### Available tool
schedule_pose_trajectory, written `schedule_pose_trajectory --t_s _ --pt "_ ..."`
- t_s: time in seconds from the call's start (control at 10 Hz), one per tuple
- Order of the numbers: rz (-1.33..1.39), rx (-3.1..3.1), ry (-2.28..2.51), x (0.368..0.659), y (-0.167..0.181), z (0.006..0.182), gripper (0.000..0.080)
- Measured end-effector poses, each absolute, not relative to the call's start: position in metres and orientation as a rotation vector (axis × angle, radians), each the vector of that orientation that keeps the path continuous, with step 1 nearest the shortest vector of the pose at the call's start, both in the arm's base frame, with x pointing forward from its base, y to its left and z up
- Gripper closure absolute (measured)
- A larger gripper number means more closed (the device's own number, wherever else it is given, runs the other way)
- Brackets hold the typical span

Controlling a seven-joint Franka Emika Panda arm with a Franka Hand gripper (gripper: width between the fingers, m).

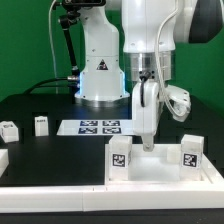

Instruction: Assemble square table

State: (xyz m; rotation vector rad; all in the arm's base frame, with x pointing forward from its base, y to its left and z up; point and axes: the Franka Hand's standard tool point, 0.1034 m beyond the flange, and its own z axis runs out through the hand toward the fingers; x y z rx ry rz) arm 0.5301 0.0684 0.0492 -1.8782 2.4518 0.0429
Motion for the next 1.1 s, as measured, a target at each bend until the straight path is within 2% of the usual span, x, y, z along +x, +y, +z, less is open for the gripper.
schedule_pose_trajectory --t_s 0.4,0.8,1.1 --pt "0.057 -2.002 2.364 0.527 0.066 0.047 0.0150" --pt "0.002 -2.237 2.165 0.509 0.054 0.027 0.0150" --pt "-0.075 -2.202 2.204 0.504 0.070 0.008 0.0150"
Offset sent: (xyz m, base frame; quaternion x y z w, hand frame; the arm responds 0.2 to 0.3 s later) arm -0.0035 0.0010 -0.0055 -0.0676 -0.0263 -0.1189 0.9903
